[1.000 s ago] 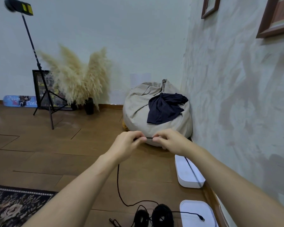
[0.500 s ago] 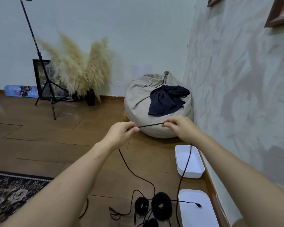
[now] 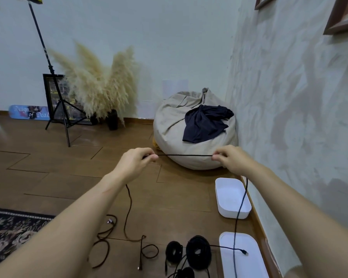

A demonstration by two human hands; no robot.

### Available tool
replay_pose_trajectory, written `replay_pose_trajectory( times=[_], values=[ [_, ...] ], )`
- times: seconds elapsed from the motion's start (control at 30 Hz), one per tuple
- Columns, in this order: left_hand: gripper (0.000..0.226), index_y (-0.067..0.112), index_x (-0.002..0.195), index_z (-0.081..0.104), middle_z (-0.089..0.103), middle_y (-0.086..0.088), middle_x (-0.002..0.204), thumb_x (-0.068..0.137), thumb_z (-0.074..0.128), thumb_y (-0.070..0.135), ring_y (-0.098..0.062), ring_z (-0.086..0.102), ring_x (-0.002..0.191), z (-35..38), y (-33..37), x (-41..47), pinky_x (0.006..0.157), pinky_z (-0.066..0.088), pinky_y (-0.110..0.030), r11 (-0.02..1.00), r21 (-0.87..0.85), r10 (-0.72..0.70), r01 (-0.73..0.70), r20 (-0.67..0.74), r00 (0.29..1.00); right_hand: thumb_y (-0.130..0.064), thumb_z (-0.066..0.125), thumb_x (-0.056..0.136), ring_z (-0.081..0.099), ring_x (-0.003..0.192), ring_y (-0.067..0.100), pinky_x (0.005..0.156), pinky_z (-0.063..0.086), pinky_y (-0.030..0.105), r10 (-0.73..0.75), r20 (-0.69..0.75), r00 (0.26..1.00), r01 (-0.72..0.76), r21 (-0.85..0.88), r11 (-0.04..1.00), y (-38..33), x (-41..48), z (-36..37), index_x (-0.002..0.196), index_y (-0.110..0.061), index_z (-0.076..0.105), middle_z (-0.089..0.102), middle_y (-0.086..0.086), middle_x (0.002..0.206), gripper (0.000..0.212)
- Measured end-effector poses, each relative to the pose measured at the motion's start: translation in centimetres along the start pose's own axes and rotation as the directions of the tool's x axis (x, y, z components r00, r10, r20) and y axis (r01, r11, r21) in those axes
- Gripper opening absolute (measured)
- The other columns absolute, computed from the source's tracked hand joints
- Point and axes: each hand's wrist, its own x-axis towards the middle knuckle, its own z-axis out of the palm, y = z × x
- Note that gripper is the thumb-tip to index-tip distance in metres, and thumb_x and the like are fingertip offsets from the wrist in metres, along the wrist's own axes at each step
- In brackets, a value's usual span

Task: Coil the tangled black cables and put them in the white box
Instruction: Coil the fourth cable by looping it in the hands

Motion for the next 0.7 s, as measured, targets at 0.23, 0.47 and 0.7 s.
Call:
replay_pose_trajectory(
  times=[0.23,0.47,0.7],
  values=[
    [0.023,0.031,0.089,0.071,0.067,0.008,0.077,0.1,0.06,0.047,-0.006,0.058,0.073,2.4,3.6,0.9,0.064,0.044,-0.026,0.987,-0.054,0.156,-0.153,0.06,0.986,-0.037,0.058,0.102,0.054,0.069,-0.005,0.063,0.036,0.016,-0.243,0.089,0.966,0.215,0.246,0.945,-5.9,-0.5,1.6,0.095,-0.033,0.068,0.061,-0.02,0.071,0.014],
    [0.022,0.035,0.086,0.069,0.063,0.007,0.072,0.102,0.058,0.044,-0.008,0.055,0.069,1.1,1.0,0.7,0.061,0.042,-0.026,0.995,-0.096,0.044,-0.042,0.019,0.999,-0.029,0.052,0.104,0.06,0.091,0.021,0.071,0.044,0.032,-0.031,0.04,0.999,0.027,0.101,0.995,-1.9,-0.4,0.4,0.107,-0.028,0.065,0.065,-0.005,0.094,0.013],
    [0.021,0.03,0.086,0.071,0.059,0.012,0.066,0.101,0.061,0.042,0.001,0.054,0.066,2.6,3.3,0.9,0.055,0.036,-0.016,0.986,-0.136,0.099,-0.091,0.054,0.994,-0.029,0.049,0.106,0.059,0.086,0.019,0.071,0.044,0.035,-0.169,-0.005,0.986,0.169,0.128,0.977,-4.9,0.4,1.9,0.095,-0.027,0.066,0.065,-0.006,0.09,0.02]
  ],
)
